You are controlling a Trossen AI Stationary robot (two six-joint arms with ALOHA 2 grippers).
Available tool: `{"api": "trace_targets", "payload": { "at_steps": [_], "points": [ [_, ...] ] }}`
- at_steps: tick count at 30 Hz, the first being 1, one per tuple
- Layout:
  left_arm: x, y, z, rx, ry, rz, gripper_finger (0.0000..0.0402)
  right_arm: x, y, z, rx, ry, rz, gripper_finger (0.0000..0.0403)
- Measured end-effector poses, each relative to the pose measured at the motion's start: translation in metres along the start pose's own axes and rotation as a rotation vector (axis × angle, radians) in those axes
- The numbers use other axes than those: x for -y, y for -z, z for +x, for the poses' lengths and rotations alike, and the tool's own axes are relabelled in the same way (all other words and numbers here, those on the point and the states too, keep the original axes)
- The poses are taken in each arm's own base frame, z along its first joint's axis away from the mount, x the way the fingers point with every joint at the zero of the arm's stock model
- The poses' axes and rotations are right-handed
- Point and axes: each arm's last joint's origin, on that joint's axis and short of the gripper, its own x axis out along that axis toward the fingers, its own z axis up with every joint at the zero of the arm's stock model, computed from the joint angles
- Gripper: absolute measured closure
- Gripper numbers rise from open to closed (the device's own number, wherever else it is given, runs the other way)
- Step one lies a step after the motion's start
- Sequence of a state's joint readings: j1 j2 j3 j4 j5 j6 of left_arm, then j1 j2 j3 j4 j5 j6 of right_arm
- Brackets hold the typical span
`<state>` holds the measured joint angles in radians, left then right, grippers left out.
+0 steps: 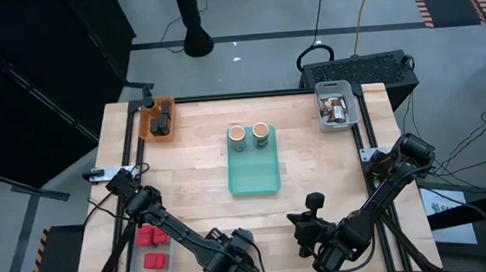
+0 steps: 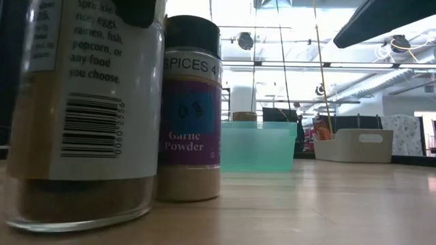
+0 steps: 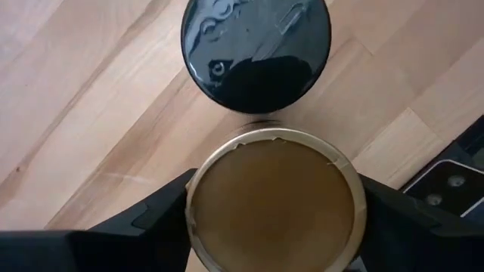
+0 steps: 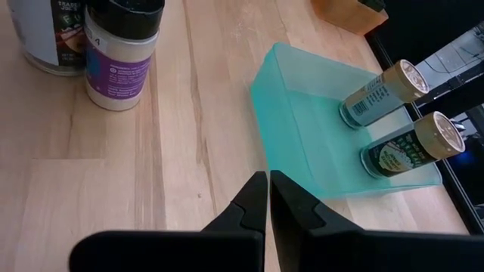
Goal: Sort spices by type
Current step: Put the brown seasoning bottle into the green bin
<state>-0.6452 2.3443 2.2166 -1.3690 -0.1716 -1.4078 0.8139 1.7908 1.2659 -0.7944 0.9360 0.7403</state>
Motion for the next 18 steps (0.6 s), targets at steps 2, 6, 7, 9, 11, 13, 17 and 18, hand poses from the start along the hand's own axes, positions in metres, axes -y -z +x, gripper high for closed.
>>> {"api": "trace_targets", "payload": {
  "at_steps": [2,6,7,9,11,13,17,18],
  "points": [
    [0.000,0.000,-0.001,-0.021,0.005,0.000,0.0121,0.000,0.000,0.000,0.000,0.000,0.000,0.0403],
    [-0.001,0.002,-0.020,-0.070,0.058,0.002,0.0121,0.000,0.000,0.000,0.001,-0.001,0.002,0.0403],
    [-0.002,0.002,-0.031,-0.065,0.086,0.006,0.0121,0.000,0.000,0.000,0.001,-0.001,0.002,0.0403],
    [-0.009,-0.001,-0.060,-0.046,0.152,0.015,0.0121,0.000,0.000,0.000,0.002,-0.001,0.003,0.0403],
    [-0.018,-0.005,-0.084,-0.005,0.191,0.037,0.0121,0.000,0.000,0.000,0.002,-0.002,0.001,0.0403],
    [-0.026,-0.012,-0.099,0.042,0.206,0.082,0.0121,0.000,0.000,0.000,0.002,-0.001,-0.006,0.0403],
    [-0.047,-0.035,-0.129,0.173,0.236,0.167,0.0121,0.000,0.000,0.000,0.001,0.000,-0.018,0.0403],
    [-0.053,-0.045,-0.137,0.208,0.241,0.180,0.0121,0.001,0.000,0.001,-0.001,0.003,-0.025,0.0403]
  ]
}}
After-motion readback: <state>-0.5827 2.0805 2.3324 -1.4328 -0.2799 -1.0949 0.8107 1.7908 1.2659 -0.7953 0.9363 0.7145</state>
